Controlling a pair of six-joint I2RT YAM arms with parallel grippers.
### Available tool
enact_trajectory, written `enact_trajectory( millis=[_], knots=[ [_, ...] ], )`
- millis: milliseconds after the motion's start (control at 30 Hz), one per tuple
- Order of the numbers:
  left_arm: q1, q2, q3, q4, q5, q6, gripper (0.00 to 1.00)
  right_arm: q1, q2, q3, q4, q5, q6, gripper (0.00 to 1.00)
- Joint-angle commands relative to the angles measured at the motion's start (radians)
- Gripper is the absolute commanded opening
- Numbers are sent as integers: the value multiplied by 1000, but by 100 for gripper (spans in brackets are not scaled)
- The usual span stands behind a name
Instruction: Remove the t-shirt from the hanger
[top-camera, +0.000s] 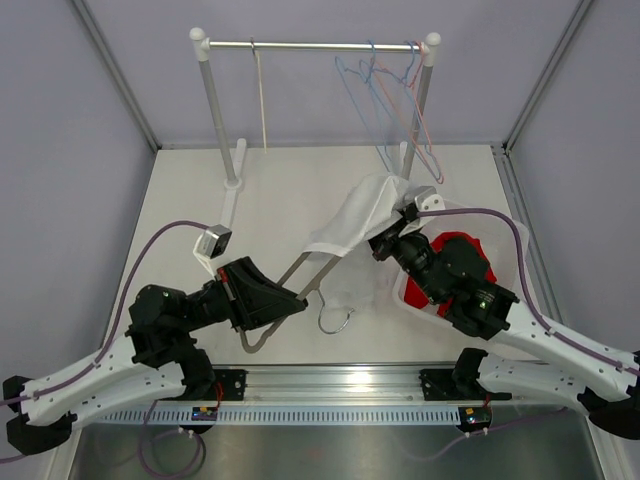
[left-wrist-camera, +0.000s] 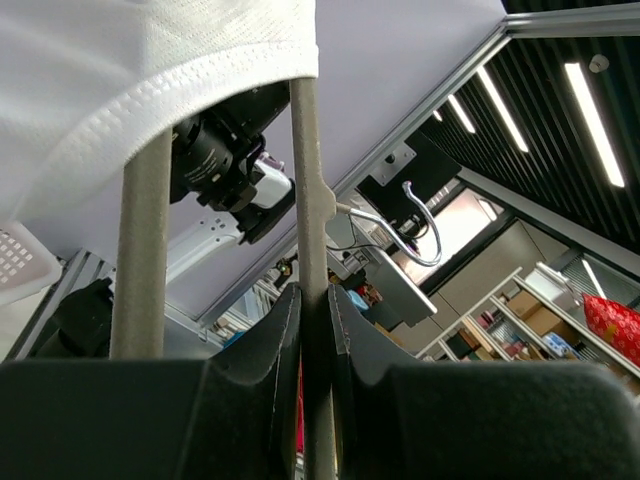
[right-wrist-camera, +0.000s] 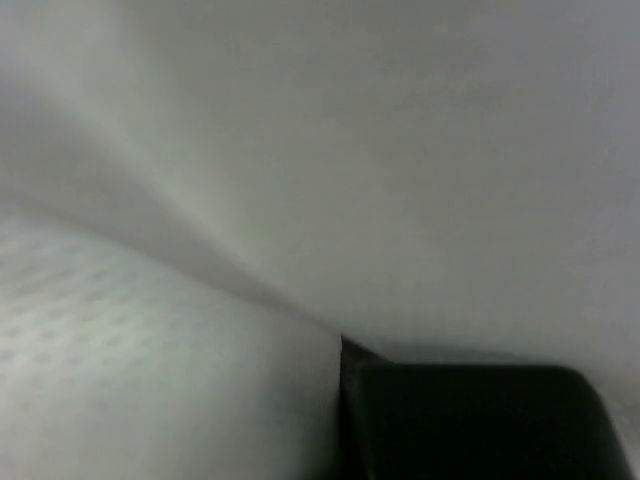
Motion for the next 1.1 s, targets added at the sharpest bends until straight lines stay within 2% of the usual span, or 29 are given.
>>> enact_trajectory(
  millis=[0,200,367,400,533,633,767,867,1067],
  knots=[
    [-8,-122,-36,-93,-60,41,0,-29,20,74,100,11,-30,0],
    [-8,-280,-170,-209,-106,19,0,-84,128,307,54,111,-127,0],
    [-8,-461,-285,-246,-117,5,0,-122,217,623,-76,213,-199,0],
    [-6,-481,-288,-281,-117,12,0,-122,237,697,-89,238,-231,0],
    [-8,-550,-291,-338,-121,51,0,-144,238,794,-110,333,-296,0],
    [-8,-563,-273,-371,-132,88,0,-205,256,894,-205,370,-301,0],
    [-8,-564,-266,-370,-154,116,0,-300,313,1053,-420,341,-238,0],
    [-8,-561,-276,-339,-160,114,0,-348,328,1073,-486,331,-196,0],
    [-8,-512,-308,-249,-149,96,0,-457,238,873,-516,314,-69,0]
  ],
)
